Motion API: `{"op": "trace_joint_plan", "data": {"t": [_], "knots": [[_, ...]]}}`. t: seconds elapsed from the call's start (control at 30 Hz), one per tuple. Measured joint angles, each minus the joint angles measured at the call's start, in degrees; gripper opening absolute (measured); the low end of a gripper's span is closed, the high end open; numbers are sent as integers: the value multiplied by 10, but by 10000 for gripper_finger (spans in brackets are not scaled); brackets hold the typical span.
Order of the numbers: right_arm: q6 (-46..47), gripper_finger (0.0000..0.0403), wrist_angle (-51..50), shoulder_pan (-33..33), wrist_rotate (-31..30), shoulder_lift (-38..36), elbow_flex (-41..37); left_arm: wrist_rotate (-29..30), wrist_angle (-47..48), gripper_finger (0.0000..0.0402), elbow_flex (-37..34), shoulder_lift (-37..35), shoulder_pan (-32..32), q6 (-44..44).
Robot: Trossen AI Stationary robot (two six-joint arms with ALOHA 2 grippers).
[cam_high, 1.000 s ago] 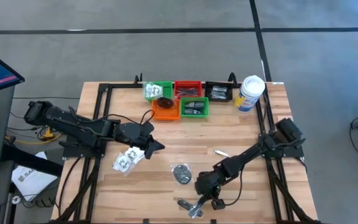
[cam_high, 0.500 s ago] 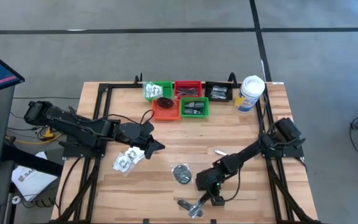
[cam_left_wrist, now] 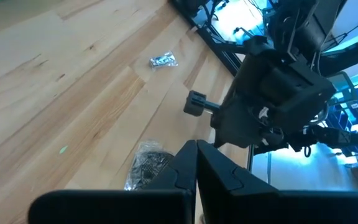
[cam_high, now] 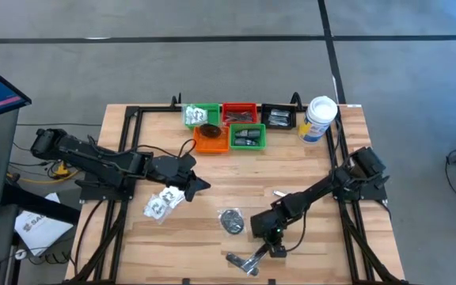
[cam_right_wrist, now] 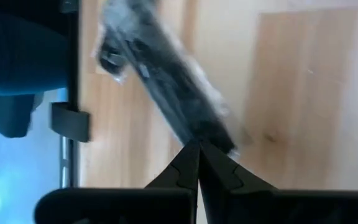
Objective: Pick & Place Travel size toiletries
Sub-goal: Adjust the black comb
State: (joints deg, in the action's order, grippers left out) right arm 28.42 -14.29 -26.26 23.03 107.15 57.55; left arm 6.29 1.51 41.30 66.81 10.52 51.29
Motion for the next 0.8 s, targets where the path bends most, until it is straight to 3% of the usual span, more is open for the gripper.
{"op": "trace_joint_plan", "data": {"t": [0.37, 0.53, 0.8], "knots": [[-44, 0, -39, 31, -17, -17, 4, 6, -10, 1, 0, 0, -3, 2], [-102, 0, -49, 7, -95, -52, 25, 7, -15, 1, 0, 0, 8, 5], [-66, 0, 8, -43, -90, -11, 32, 7, -18, 1, -1, 0, 11, 2]]}}
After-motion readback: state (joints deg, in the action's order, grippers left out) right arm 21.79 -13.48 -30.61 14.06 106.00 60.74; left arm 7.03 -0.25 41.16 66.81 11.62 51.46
